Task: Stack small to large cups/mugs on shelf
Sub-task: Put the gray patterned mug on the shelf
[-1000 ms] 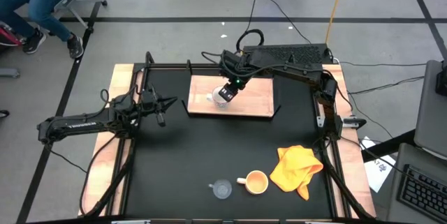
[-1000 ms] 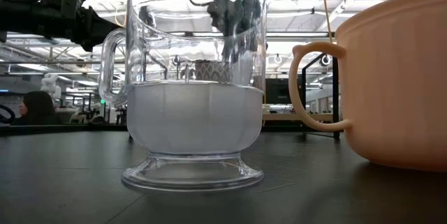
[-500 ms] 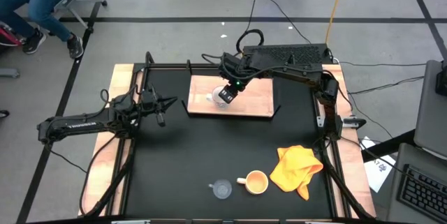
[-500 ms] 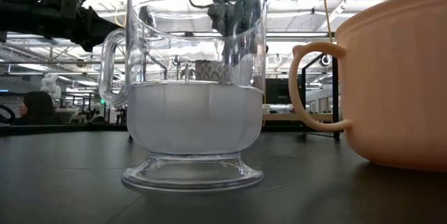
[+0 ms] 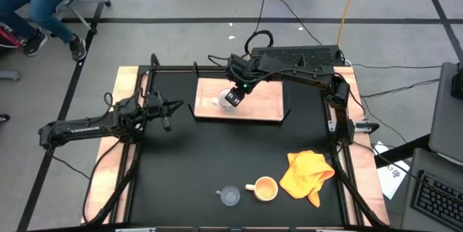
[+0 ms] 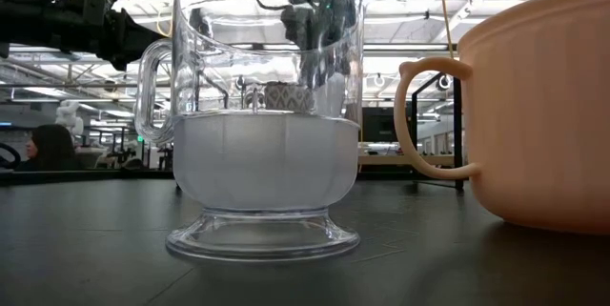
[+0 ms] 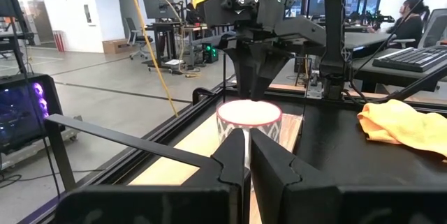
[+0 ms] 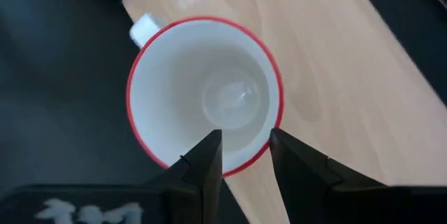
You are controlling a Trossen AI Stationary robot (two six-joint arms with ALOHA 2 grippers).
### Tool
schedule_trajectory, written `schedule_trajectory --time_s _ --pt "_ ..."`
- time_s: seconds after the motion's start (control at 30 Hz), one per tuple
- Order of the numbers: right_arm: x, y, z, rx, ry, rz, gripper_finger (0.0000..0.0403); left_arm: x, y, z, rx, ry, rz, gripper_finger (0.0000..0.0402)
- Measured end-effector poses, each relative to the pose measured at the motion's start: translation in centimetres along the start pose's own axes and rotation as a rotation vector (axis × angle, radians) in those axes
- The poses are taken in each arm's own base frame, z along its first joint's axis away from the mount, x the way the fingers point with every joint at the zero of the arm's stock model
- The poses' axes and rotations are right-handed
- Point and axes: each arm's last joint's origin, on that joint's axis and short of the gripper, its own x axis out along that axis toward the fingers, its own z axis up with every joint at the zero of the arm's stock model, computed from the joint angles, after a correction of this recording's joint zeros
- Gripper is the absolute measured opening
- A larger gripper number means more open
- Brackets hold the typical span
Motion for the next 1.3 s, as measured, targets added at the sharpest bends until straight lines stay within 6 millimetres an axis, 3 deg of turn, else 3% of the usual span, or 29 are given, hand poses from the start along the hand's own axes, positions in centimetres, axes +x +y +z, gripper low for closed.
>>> schedule_trajectory --time_s 1.03,1.3 --pt "-0.2 0.2 -0.2 -0.037 -0.007 -0.048 0.0116 0.0 0.0 0.0 0.000 0.002 0.000 0.0024" --pt "1.2 0.1 -0.6 -0.046 -0.008 -0.045 0.0116 0.0 0.0 0.0 -0.003 0.003 -0.005 0.0024"
